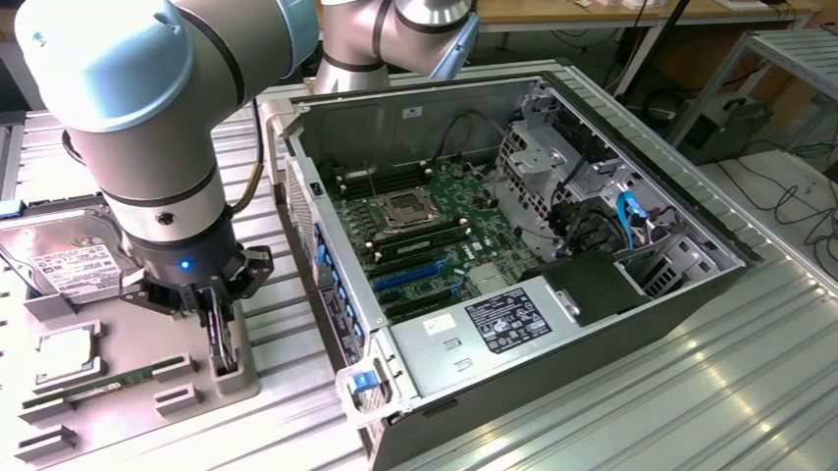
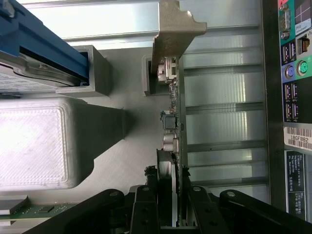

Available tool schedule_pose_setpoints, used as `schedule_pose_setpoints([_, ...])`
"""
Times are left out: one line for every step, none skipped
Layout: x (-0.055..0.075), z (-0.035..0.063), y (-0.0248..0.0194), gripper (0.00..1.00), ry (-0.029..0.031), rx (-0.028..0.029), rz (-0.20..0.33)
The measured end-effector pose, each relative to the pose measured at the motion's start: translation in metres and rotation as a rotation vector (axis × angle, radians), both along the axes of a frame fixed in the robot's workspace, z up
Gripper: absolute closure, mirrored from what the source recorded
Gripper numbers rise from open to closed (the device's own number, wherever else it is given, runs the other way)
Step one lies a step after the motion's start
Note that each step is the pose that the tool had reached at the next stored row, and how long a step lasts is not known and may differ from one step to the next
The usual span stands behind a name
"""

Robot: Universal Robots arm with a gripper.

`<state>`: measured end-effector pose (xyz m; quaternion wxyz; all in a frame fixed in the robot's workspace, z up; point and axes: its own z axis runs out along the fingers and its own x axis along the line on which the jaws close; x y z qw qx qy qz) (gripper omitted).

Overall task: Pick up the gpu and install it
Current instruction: 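Pick up the gpu and move the gpu toward the slot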

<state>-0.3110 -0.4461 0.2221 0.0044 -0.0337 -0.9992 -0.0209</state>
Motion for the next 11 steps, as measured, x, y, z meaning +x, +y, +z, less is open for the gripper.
schedule_pose_setpoints([0.0,0.0,0.0,0.72,0.0,0.0001,0.0])
schedule_pose_setpoints([0.0,0.0,0.0,0.72,0.0,0.0,0.0])
schedule_pose_setpoints([0.0,0.0,0.0,0.72,0.0,0.0,0.0])
schedule_pose_setpoints([0.0,0.0,0.0,0.72,0.0,0.0,0.0])
schedule_pose_setpoints([0.0,0.0,0.0,0.72,0.0,0.0,0.0])
schedule_pose_setpoints([0.0,0.0,0.0,0.72,0.0,0.0,0.0])
schedule_pose_setpoints([0.0,0.0,0.0,0.72,0.0,0.0001,0.0])
schedule_pose_setpoints([0.0,0.0002,0.0,0.72,-0.0002,0.0002,0.0])
schedule_pose_setpoints([0.0001,0.0007,0.0,0.72,-0.0005,0.0004,0.0])
schedule_pose_setpoints([0.0001,0.0016,0.0,0.72,-0.0005,0.0003,0.0])
schedule_pose_setpoints([0.0,0.0028,0.0,0.72,-0.0002,0.0002,0.0])
